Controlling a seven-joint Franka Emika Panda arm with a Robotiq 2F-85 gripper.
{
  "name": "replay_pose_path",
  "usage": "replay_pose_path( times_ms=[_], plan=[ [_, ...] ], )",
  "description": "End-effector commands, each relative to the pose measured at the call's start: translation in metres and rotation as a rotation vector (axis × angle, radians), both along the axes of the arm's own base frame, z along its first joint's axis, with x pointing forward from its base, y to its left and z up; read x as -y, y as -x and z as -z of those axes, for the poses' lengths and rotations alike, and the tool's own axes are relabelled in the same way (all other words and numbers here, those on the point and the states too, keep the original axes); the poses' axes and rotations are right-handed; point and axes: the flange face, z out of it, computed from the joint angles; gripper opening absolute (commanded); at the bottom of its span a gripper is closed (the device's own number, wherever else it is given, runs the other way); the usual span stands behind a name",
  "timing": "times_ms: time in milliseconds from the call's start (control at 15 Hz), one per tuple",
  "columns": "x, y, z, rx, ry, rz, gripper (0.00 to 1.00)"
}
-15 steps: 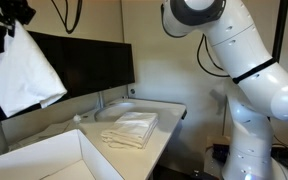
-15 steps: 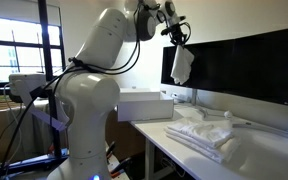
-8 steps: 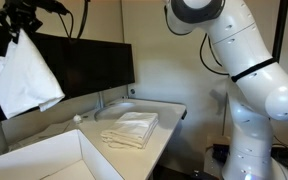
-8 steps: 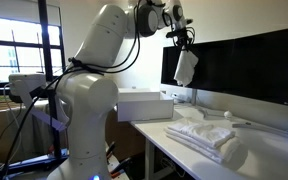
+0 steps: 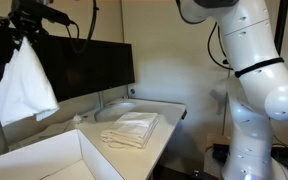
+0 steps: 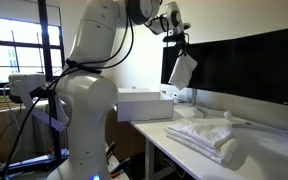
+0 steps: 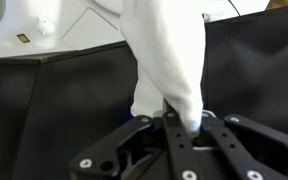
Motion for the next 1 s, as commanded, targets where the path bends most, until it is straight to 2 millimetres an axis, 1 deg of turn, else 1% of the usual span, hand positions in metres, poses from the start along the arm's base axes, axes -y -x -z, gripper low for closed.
replay_pose_path(
  times_ms=[0, 267, 467, 600, 667, 733, 800, 933],
  plan=[
    [0.024, 0.031, 0.016, -0.016, -0.056, 0.082, 0.03],
    [0.048, 0.062, 0.042, -0.073, -0.031, 0.132, 0.03],
    [0.074, 0.088, 0.058, -0.1, -0.029, 0.163, 0.03],
    [0.093, 0.11, 0.069, -0.118, -0.007, 0.16, 0.03],
    [0.1, 0.121, 0.077, -0.131, 0.019, 0.136, 0.03],
    [0.084, 0.089, 0.07, -0.138, 0.024, 0.161, 0.11],
    [0.091, 0.099, 0.075, -0.145, 0.032, 0.162, 0.11],
    [0.097, 0.112, 0.079, -0.148, 0.036, 0.163, 0.11]
  ],
)
